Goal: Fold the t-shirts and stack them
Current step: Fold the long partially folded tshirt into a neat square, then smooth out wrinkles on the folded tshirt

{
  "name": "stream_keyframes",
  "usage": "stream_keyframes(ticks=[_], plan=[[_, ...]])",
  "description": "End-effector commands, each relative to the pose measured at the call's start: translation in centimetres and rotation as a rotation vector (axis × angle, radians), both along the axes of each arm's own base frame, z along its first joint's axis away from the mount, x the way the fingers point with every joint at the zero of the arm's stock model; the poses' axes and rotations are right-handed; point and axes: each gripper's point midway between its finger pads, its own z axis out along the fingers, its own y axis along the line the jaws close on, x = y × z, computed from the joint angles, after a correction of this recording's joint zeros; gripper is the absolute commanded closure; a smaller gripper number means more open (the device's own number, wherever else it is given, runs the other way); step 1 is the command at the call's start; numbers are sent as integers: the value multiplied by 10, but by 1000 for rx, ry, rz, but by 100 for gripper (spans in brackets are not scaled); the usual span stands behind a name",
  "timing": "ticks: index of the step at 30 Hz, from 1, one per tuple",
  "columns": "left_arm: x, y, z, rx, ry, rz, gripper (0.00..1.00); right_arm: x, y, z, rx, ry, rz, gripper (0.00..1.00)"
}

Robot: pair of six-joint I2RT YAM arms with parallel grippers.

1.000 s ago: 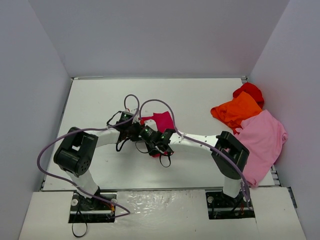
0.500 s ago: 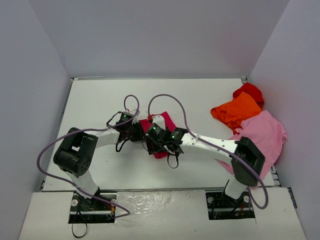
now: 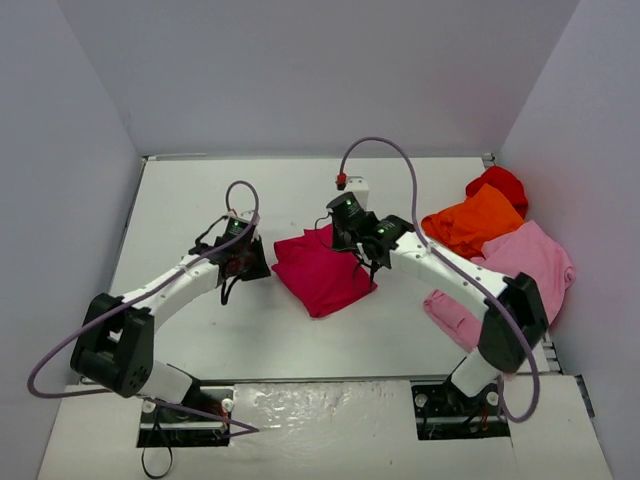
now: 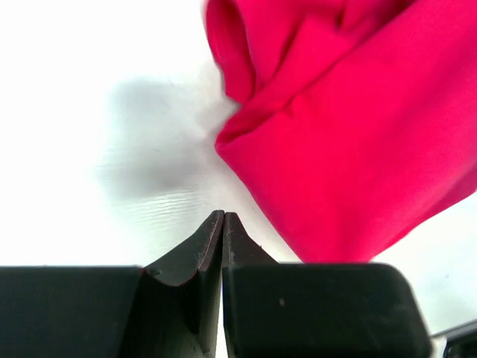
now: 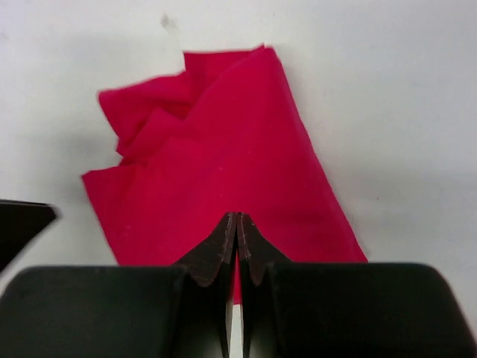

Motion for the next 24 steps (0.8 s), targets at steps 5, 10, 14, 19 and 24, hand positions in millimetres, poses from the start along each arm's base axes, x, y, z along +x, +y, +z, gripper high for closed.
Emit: stream_keyframes(ticks=[5,10,14,19,24], plan=[[-3,15,92,-46,-183,66,100,2,24,-61,-24,116,79,100],[-18,9,108,-123,-188,50,100,-1,2,-128,-84,242,30,100],[-25,9,113,-142,-193,52,100,-16,-1,-174,-53,367,29,100],[-31,7,116,-160,-185,36,100,-50,4,-230,-5,547,53,100],[-31,2,98,-173,-152,31,100,-60,-2,-239,-9,572,43,100]])
